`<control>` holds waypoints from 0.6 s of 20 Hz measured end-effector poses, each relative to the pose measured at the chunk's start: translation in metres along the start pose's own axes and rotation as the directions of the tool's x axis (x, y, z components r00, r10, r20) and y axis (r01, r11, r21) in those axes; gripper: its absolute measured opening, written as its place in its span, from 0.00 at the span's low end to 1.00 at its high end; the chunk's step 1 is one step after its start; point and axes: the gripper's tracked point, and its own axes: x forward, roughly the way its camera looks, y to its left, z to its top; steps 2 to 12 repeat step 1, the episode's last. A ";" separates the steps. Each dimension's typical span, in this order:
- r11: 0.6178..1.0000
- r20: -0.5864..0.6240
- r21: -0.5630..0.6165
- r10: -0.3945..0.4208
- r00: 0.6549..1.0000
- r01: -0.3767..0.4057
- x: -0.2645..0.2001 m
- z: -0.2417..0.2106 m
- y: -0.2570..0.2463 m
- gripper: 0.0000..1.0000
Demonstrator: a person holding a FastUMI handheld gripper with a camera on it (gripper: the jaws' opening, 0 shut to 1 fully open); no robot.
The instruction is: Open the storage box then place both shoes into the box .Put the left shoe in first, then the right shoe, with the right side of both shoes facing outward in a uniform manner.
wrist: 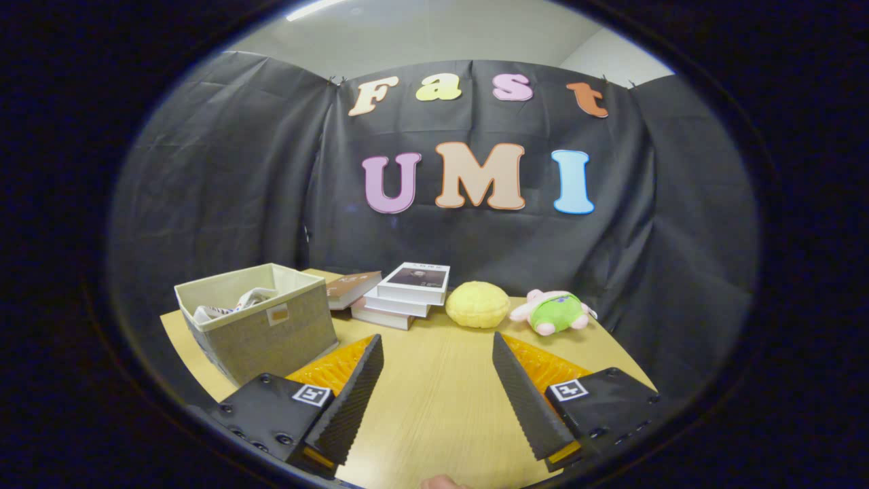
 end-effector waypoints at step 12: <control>1.000 0.014 0.000 -0.014 1.000 0.014 -0.001 0.003 -0.006 1.00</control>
